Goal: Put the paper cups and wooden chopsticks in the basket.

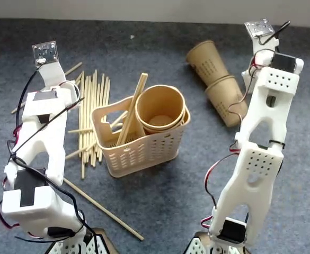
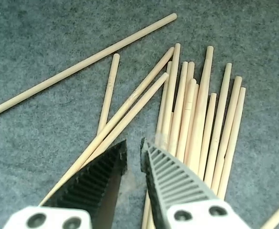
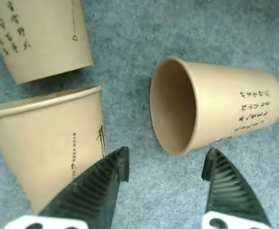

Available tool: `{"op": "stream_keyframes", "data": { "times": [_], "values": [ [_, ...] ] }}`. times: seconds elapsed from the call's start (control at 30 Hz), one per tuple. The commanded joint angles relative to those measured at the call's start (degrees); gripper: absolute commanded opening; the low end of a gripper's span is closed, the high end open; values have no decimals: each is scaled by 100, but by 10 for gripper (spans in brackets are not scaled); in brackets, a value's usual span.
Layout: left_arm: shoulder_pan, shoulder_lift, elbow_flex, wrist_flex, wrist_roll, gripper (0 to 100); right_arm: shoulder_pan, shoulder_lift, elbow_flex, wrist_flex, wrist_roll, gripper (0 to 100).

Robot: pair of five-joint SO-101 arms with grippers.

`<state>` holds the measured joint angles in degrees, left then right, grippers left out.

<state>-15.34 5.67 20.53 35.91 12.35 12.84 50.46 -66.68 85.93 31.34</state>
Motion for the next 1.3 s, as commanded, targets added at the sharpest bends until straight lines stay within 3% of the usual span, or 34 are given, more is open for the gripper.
{"op": "stream_keyframes", "data": {
  "times": [0.0,0.37,0.57,1.0,1.1,1.27],
  "values": [
    [92,-31,-101,-70,18,88,-57,-66,-251,-13,229,253],
    [101,-31,-101,-70,18,88,-22,637,-303,-699,290,255],
    [101,-31,-101,-70,18,88,75,497,-303,-866,281,338],
    [101,-31,-75,-70,18,88,426,1042,-84,-1560,501,337],
    [101,-31,-66,-70,18,88,567,1130,-84,-1560,501,265],
    [101,-31,-75,-70,18,88,769,1077,-154,-1490,501,30]
  ]
}}
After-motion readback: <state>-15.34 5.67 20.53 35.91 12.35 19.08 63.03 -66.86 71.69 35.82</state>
